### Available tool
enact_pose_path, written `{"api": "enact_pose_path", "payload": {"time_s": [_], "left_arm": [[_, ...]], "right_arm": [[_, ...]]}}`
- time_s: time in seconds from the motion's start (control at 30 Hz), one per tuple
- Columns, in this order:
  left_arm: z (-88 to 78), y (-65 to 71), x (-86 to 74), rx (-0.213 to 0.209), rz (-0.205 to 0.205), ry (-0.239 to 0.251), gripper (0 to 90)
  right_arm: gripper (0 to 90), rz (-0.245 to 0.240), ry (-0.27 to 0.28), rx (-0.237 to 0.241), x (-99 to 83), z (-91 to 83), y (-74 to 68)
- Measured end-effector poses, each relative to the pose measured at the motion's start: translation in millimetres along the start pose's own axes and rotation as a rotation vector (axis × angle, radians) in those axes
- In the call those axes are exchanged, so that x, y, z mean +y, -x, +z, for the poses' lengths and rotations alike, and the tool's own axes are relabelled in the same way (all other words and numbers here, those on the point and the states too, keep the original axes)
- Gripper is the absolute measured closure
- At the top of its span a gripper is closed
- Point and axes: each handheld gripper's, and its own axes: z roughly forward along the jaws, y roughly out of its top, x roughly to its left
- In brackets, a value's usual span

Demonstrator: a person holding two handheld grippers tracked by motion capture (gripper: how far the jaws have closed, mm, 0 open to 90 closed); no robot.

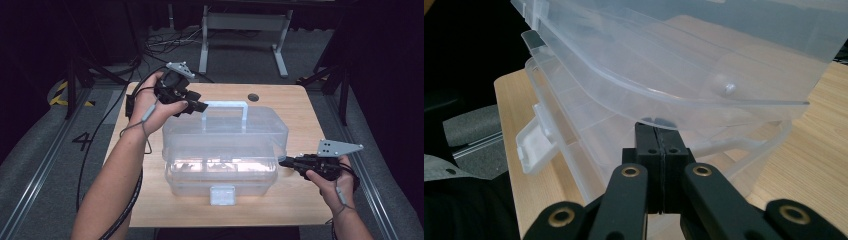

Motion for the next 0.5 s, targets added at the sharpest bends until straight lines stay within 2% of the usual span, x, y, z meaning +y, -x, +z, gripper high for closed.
{"api": "enact_pose_path", "payload": {"time_s": [0.1, 0.2, 0.23, 0.3, 0.5], "left_arm": [[-11.5, 1.5, -7.2, 0.002, -0.01, 0.016, 66.2], [-19.0, 1.1, -13.6, -0.001, -0.015, 0.019, 78.3], [-24.3, 0.2, -18.5, 0.004, -0.013, 0.023, 78.3], [-32.8, -0.3, -25.9, -0.006, -0.03, 0.043, 87.8], [-53.6, -0.4, -49.2, 0.005, -0.063, 0.088, 90.0]], "right_arm": [[90.0, 0.002, 0.0, -0.002, 0.3, 0.8, 0.6], [90.0, 0.005, 0.004, -0.004, 1.0, 0.8, 0.8], [90.0, 0.002, 0.004, -0.008, 1.4, 0.6, 0.9], [90.0, 0.002, 0.01, -0.011, 2.0, 0.3, 1.1], [90.0, 0.004, 0.026, -0.019, 4.5, 0.2, 1.9]]}}
